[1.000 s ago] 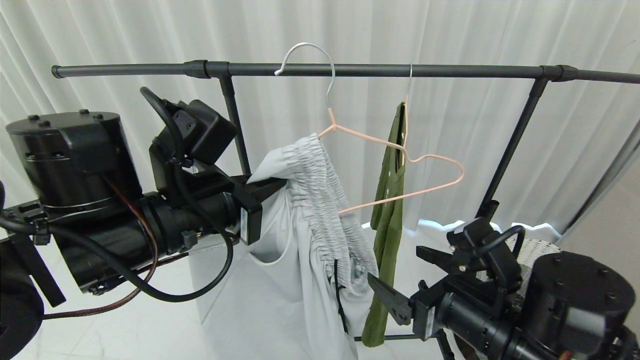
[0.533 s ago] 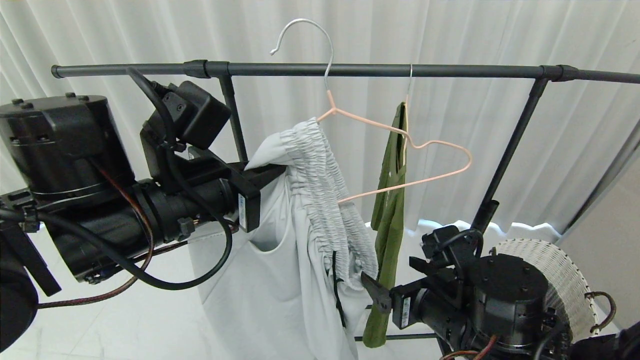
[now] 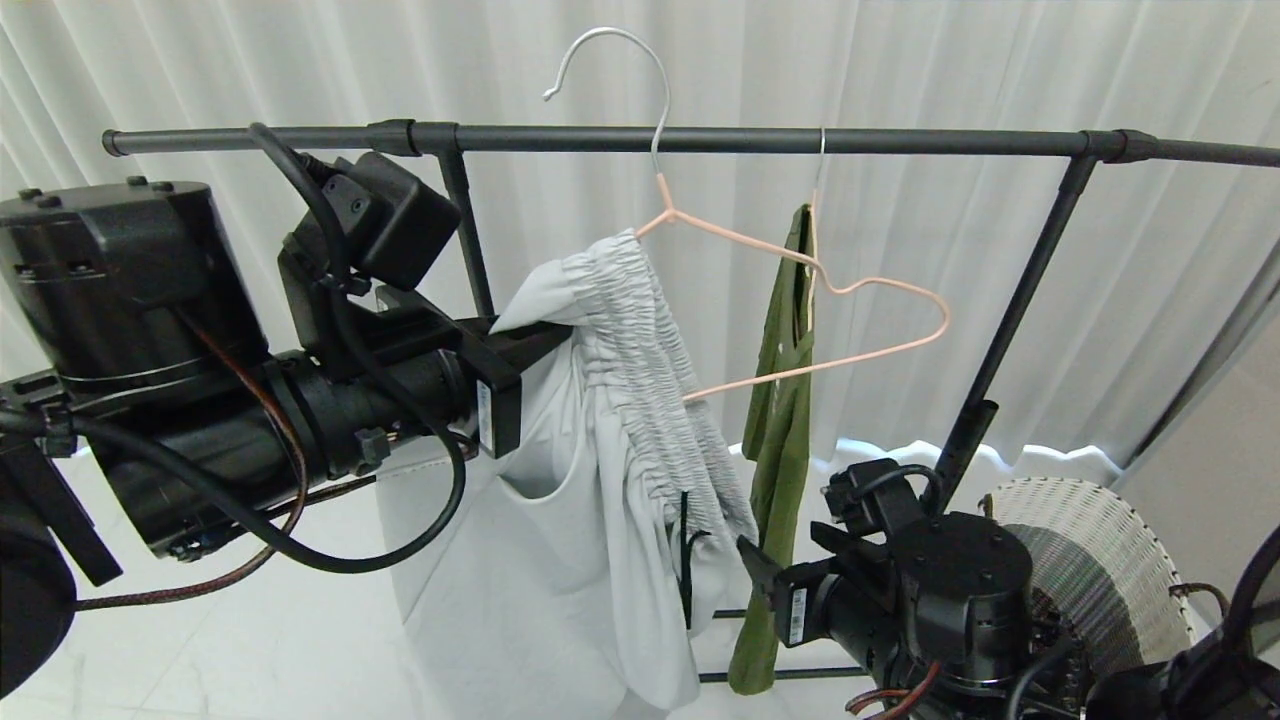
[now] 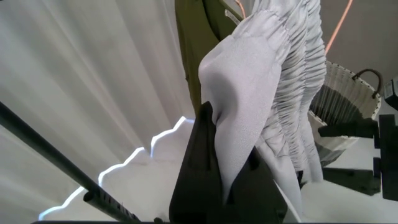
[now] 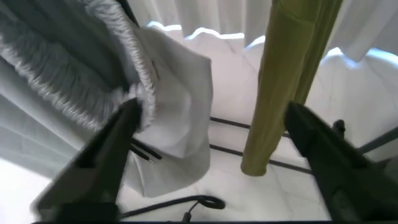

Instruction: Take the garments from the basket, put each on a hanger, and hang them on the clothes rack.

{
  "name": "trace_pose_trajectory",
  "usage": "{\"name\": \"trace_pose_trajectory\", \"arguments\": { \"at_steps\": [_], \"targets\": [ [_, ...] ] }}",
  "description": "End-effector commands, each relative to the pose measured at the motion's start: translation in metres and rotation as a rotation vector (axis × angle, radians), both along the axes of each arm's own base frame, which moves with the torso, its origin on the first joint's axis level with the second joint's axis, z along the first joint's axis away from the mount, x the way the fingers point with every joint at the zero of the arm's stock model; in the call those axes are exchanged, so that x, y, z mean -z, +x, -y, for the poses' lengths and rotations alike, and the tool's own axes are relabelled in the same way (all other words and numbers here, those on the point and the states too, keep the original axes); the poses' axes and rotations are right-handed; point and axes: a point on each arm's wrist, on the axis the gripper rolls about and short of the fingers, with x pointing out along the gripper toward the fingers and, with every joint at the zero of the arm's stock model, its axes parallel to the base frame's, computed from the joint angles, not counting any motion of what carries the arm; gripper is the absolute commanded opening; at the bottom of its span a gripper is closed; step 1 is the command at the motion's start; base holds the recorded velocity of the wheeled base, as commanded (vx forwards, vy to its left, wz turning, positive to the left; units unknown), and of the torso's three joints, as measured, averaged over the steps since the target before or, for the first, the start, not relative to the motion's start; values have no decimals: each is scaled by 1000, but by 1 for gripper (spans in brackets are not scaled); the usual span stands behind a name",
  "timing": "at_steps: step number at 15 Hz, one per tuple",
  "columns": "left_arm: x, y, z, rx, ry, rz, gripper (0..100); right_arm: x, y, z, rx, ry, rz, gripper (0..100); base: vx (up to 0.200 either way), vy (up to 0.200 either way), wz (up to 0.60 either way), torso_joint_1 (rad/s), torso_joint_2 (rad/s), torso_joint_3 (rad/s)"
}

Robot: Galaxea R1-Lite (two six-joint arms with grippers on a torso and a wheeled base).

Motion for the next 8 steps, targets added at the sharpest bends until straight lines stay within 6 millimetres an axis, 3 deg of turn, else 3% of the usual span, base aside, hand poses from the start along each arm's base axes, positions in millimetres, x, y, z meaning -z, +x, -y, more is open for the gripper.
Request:
{"name": "trace_pose_trajectory", "arguments": {
  "at_steps": [1, 4, 8],
  "targets": [
    [1, 0, 0, -1, 5, 2, 0, 2, 2, 2, 19, -9, -2, 0, 0, 0, 0, 0, 0, 0],
    [7, 4, -6, -49, 49, 7, 0, 0, 21, 23, 120, -35, 16, 0, 0, 0, 0, 0, 0, 0],
    [21, 6, -13, -77, 133, 11, 0, -19, 47, 59, 250, -61, 87, 0, 0, 0, 0, 0, 0, 0]
  ]
}}
